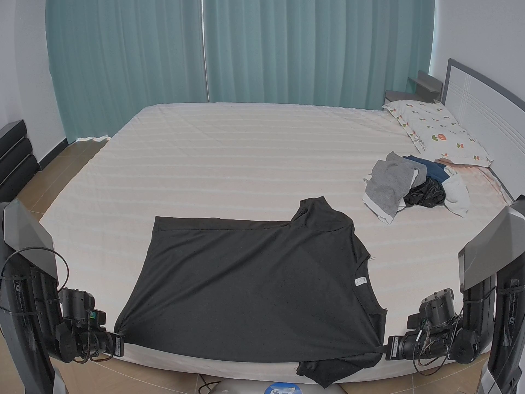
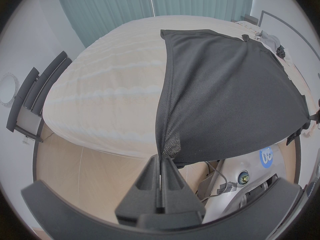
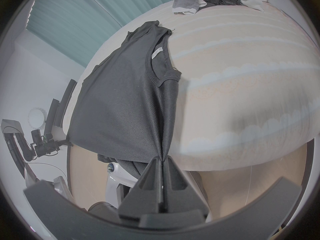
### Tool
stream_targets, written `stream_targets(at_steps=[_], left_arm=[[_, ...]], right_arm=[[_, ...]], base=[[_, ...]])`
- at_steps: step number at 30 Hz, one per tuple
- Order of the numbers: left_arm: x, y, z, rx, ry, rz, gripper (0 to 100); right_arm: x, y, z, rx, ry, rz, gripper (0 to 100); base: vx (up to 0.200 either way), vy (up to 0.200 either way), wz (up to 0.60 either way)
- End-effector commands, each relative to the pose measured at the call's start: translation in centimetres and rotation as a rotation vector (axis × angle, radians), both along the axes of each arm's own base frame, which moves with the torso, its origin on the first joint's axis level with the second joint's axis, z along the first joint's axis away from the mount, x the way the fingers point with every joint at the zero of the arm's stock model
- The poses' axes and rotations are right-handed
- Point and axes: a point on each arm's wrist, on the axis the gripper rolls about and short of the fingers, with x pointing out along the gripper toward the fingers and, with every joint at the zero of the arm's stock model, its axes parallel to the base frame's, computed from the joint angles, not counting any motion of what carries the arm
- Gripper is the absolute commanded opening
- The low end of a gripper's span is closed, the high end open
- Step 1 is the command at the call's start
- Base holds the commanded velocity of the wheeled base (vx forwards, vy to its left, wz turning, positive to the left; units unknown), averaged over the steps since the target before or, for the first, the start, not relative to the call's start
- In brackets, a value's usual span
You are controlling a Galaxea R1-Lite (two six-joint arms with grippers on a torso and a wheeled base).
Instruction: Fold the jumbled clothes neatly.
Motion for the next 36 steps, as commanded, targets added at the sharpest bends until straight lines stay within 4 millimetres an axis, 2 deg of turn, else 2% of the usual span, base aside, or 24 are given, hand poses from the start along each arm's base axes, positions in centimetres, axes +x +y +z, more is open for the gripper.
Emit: stream_targets(at_steps=[1,3,4,13,16,24,27,36], left_arm=[[-0.2,-0.1,-0.3,-0.006,0.020,0.000,0],[-0.1,-0.1,-0.3,-0.007,0.016,-0.001,0],[-0.1,-0.2,-0.3,-0.010,0.016,-0.004,100],[-0.1,-0.2,-0.2,-0.018,0.007,-0.010,100],[0.0,-0.1,-0.2,-0.052,-0.003,-0.024,100],[0.5,1.0,1.7,-0.080,-0.119,0.006,100],[1.1,1.8,2.1,-0.121,-0.170,0.018,100],[3.7,2.2,2.6,-0.312,-0.277,0.128,100]], right_arm=[[-0.4,-0.1,-0.3,-0.009,0.023,0.001,100],[-0.3,-0.1,-0.4,-0.004,0.015,0.000,100],[-0.2,-0.1,-0.4,0.002,0.005,-0.002,100],[0.7,-0.4,0.5,0.042,-0.079,-0.057,100],[1.5,-1.2,1.0,0.087,-0.144,-0.131,100],[3.3,-1.7,0.9,0.140,-0.175,-0.226,100],[4.4,-1.8,0.3,0.173,-0.179,-0.271,100],[5.7,-1.7,-0.8,0.188,-0.183,-0.295,100]], base=[[0.000,0.000,0.00],[0.000,0.000,0.00],[0.000,0.000,0.00],[0.000,0.000,0.00],[0.000,0.000,0.00],[0.000,0.000,0.00],[0.000,0.000,0.00],[0.000,0.000,0.00]])
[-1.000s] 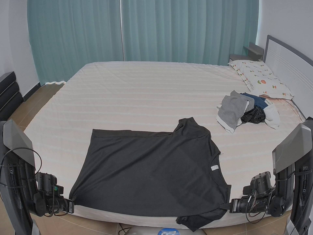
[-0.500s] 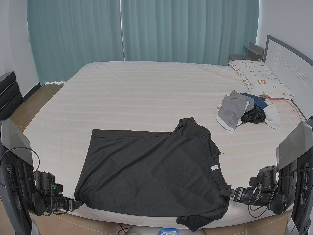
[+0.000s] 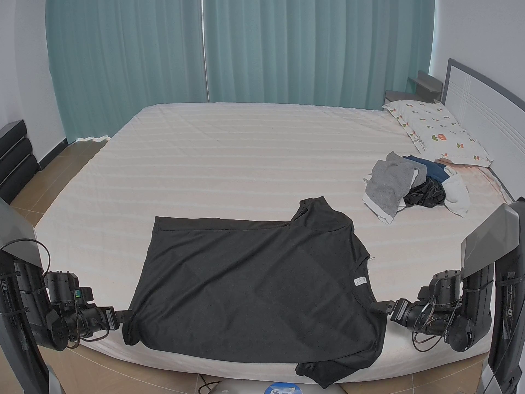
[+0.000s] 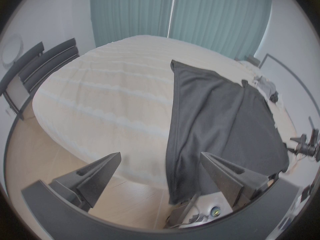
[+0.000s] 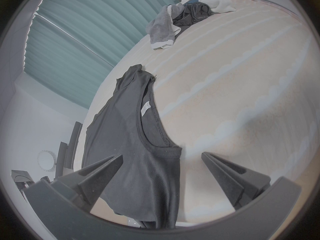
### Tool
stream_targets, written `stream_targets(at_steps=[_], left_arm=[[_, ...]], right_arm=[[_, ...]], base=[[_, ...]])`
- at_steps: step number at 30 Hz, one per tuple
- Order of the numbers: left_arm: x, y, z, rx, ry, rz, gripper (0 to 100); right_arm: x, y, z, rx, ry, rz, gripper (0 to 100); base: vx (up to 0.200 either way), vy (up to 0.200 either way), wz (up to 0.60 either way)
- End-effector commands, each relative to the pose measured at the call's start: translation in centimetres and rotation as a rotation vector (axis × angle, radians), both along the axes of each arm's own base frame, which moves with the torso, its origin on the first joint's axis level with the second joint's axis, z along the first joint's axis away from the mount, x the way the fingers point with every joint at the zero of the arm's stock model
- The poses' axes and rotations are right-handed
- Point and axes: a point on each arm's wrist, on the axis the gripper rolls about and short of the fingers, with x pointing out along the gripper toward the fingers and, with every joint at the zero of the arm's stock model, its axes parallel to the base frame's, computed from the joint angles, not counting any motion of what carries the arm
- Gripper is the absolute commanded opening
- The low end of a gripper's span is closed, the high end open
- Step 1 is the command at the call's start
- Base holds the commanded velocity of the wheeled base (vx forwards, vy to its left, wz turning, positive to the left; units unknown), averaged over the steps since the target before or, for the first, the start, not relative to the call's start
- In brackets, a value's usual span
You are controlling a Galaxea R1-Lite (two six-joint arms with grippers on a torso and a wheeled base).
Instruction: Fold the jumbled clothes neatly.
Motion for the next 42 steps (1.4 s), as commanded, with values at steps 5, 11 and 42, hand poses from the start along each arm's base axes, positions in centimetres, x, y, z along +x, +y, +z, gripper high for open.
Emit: stream_targets(at_steps=[5,11,42], left_arm=[[1.7,0.2,0.5,-0.119,-0.075,0.022,100],[1.8,0.1,0.5,-0.200,-0.076,0.006,100],[-0.5,-3.0,1.0,-0.343,0.015,-0.003,100]], right_arm=[[0.3,0.0,-1.1,-0.001,0.019,-0.006,0],[-0.5,-0.7,-0.8,-0.023,0.040,-0.045,0],[-2.6,-0.9,1.2,0.013,0.061,-0.062,100]], base=[[0.000,0.000,0.00],[0.000,0.000,0.00],[-0.058,0.000,0.00]])
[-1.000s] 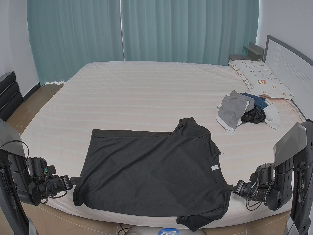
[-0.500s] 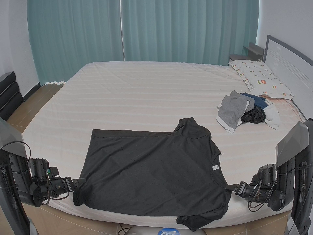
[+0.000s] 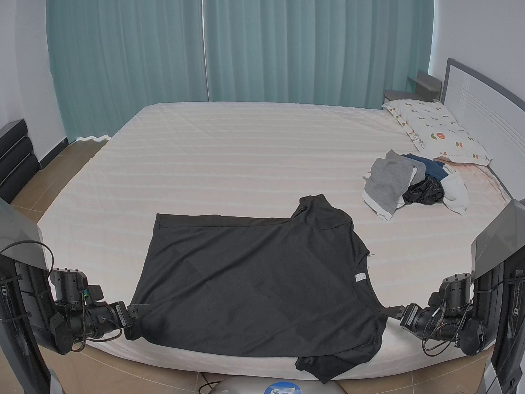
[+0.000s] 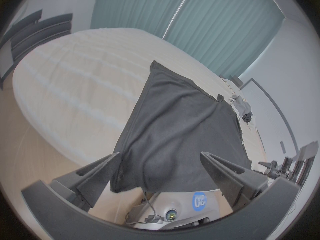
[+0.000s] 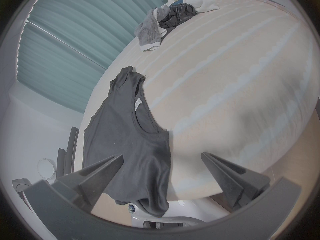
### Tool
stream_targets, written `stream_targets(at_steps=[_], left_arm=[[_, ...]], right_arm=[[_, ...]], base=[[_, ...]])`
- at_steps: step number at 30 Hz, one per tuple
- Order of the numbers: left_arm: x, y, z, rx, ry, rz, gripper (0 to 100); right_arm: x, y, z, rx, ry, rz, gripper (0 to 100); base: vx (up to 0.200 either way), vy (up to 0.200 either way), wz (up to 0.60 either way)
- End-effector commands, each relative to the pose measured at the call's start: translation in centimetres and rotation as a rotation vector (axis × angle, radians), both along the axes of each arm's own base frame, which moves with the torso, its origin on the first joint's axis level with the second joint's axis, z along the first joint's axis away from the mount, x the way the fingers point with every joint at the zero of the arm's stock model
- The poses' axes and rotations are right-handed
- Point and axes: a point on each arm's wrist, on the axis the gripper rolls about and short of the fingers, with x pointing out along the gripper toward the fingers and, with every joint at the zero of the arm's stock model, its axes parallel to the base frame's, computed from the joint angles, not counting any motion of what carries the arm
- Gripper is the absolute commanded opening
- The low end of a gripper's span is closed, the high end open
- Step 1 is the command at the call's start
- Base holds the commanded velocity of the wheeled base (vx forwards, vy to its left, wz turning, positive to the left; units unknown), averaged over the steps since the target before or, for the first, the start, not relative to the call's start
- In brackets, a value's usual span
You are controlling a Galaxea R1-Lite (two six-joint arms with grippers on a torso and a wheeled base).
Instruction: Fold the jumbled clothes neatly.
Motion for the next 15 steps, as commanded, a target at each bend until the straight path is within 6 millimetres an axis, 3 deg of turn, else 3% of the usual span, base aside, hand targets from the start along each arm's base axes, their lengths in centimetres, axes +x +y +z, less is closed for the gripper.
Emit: stream_targets(at_steps=[1,15], left_arm=[[-0.8,-0.2,-0.2,-0.048,0.046,0.029,100],[-0.8,-0.2,-1.4,-0.086,0.110,0.069,100]], right_arm=[[0.0,0.0,0.0,0.001,-0.008,0.002,100],[-0.3,0.5,-0.4,-0.006,0.016,0.018,100]], base=[[0.000,0.000,0.00],[0.000,0.000,0.00]])
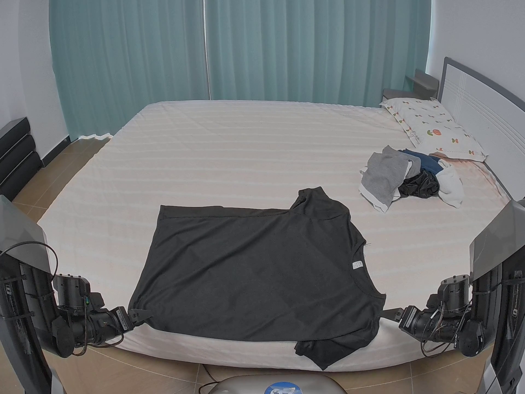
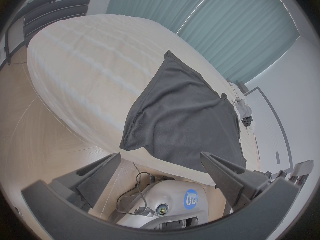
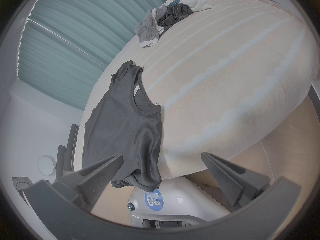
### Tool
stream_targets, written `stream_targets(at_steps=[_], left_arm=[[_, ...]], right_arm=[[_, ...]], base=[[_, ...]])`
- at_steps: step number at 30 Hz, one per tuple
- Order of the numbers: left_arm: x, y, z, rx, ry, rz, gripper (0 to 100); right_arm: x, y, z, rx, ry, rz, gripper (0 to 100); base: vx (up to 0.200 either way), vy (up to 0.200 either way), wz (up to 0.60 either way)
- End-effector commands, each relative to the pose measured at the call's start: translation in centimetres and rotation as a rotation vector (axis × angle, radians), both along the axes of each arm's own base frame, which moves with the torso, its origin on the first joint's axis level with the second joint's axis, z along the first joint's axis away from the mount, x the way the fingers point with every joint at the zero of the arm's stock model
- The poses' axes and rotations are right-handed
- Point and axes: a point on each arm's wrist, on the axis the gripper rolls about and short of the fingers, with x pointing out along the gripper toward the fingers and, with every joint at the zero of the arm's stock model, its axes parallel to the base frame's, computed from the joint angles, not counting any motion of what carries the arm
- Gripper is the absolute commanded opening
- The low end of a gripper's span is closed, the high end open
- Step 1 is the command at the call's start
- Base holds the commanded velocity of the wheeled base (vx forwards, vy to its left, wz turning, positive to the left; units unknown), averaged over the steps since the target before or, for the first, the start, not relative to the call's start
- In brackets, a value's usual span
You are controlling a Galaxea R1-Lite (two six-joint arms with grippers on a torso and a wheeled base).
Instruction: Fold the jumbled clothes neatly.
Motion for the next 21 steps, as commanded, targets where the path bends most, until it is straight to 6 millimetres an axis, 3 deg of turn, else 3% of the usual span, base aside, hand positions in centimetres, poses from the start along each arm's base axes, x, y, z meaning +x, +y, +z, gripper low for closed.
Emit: stream_targets(at_steps=[1,3,18,21], left_arm=[[-0.26,-0.13,-0.43,-0.005,0.028,-0.004,100],[-0.46,-0.25,-0.49,-0.008,0.037,-0.008,100],[-0.71,-0.33,-0.93,-0.020,0.069,0.002,100],[-0.65,-0.52,-1.34,-0.020,0.085,-0.004,100]], right_arm=[[-0.14,0.26,-0.31,-0.005,0.010,0.010,100],[-0.18,0.31,-0.31,-0.006,0.011,0.012,100],[-0.34,0.29,-0.32,-0.007,0.017,0.014,100],[-0.33,0.29,-0.28,-0.008,0.015,0.013,100]], base=[[0.000,0.000,0.00],[0.000,0.000,0.00],[0.000,0.200,0.00],[0.000,0.000,0.00]])
